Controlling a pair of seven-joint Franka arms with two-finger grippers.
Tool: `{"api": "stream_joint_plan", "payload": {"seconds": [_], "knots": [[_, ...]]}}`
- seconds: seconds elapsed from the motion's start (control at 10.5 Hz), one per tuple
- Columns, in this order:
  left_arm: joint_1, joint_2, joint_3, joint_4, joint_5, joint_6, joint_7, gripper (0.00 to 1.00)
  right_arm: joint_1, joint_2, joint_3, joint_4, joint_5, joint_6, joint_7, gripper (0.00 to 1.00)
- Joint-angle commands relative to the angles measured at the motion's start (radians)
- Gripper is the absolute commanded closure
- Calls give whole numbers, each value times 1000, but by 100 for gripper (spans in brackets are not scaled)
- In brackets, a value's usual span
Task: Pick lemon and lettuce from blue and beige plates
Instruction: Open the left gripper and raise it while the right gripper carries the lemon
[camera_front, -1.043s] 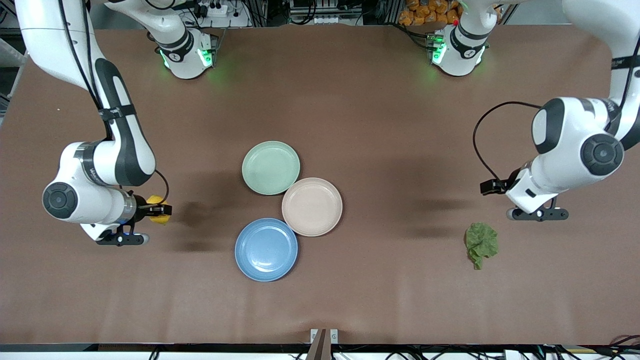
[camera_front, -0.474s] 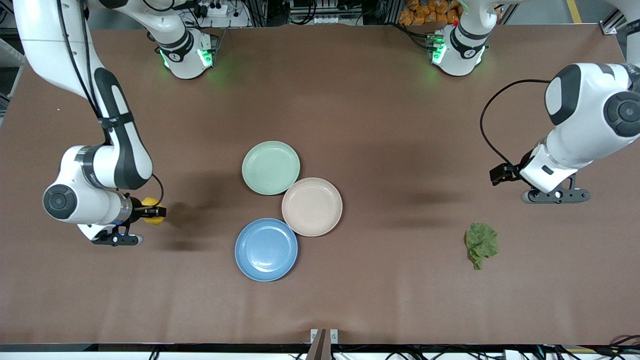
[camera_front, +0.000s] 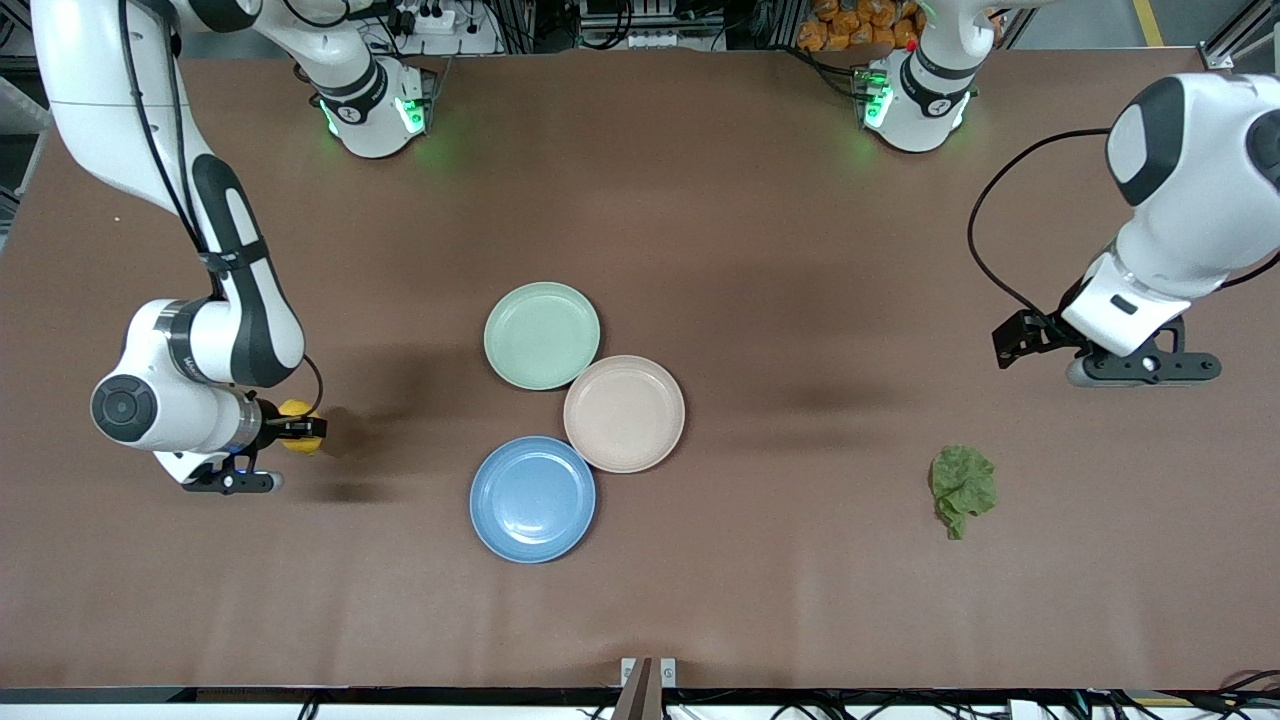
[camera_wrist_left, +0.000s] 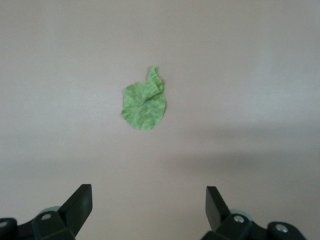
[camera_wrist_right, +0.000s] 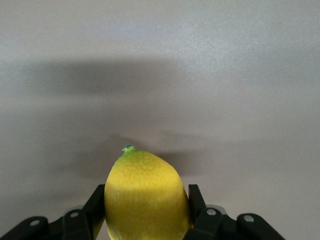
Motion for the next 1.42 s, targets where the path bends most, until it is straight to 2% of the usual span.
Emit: {"api": "stream_joint_plan", "payload": {"seconds": [0.0,0.28,0.47,0.57,0.76,1.14,1.33], "knots": [[-7,-29,1,10,-38,-1,-33,0,-11,10,4,-8,-8,20,-11,39],[-10,-36,-2,50,-25,-7,-40,0,-11,17,4,-7,-2,20,-10,36],[-8,-33,-2,84,-15,-15,-29,0,-13,31,4,-7,1,51,-10,18],[-10,-26,-2,111,4,-39,-24,0,-13,39,4,-7,1,59,-10,16],[-10,-14,-2,176,5,-122,-24,0,-13,39,4,-7,1,60,-10,0],[-10,-14,0,251,6,-306,37,0,-7,24,-1,7,1,36,-8,0],[-10,-14,-1,274,6,-372,37,0,-5,13,-6,39,1,-28,-10,0]]}}
